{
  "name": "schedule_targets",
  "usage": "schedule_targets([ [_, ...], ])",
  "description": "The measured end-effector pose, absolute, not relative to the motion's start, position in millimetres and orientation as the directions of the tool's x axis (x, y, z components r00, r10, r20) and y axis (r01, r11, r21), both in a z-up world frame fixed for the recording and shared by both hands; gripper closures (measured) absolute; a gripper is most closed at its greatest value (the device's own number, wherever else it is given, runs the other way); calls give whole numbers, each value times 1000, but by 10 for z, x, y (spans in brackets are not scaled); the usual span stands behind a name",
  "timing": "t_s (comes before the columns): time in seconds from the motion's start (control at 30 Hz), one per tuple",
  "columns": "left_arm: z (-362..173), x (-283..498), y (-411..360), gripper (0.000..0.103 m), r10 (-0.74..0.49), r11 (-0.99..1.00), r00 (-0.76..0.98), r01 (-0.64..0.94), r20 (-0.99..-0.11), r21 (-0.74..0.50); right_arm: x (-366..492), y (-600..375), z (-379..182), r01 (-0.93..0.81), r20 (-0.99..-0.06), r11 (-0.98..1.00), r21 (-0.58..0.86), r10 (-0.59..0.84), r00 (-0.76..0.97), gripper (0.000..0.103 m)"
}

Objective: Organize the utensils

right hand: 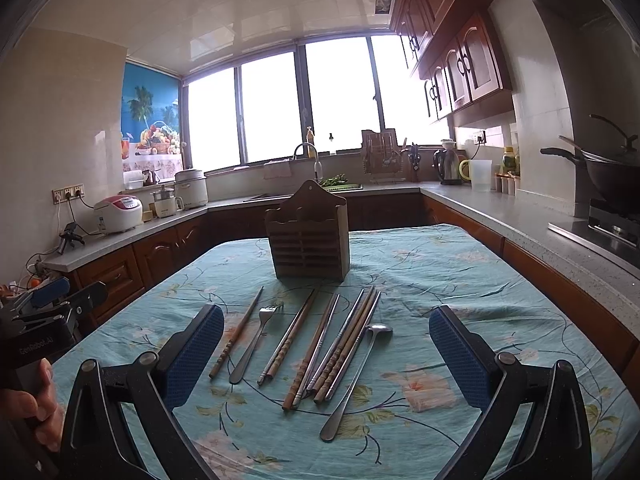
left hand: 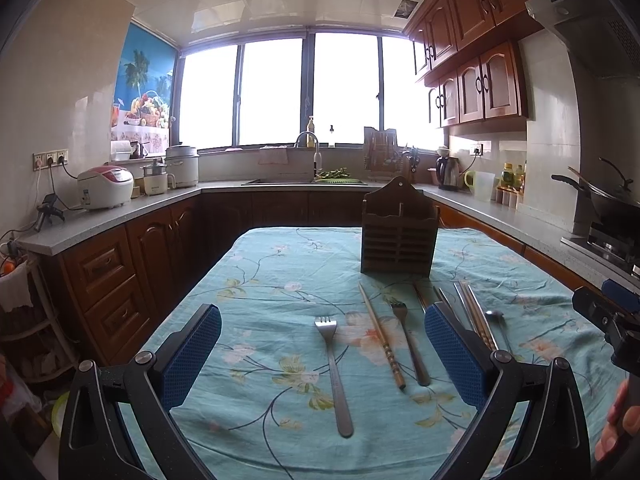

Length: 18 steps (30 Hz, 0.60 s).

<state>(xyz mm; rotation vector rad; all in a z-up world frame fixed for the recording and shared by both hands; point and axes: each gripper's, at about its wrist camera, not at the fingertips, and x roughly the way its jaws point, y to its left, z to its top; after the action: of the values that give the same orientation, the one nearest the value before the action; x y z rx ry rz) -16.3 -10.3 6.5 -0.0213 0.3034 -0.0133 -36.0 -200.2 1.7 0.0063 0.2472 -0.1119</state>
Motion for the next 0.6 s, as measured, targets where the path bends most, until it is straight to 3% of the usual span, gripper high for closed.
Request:
schedule_targets([
  [0.6,74,-34,-102,1,-52,998,934,36,-354,-50,-268,-2057,47,99,-283,995,17,-90,955,0],
])
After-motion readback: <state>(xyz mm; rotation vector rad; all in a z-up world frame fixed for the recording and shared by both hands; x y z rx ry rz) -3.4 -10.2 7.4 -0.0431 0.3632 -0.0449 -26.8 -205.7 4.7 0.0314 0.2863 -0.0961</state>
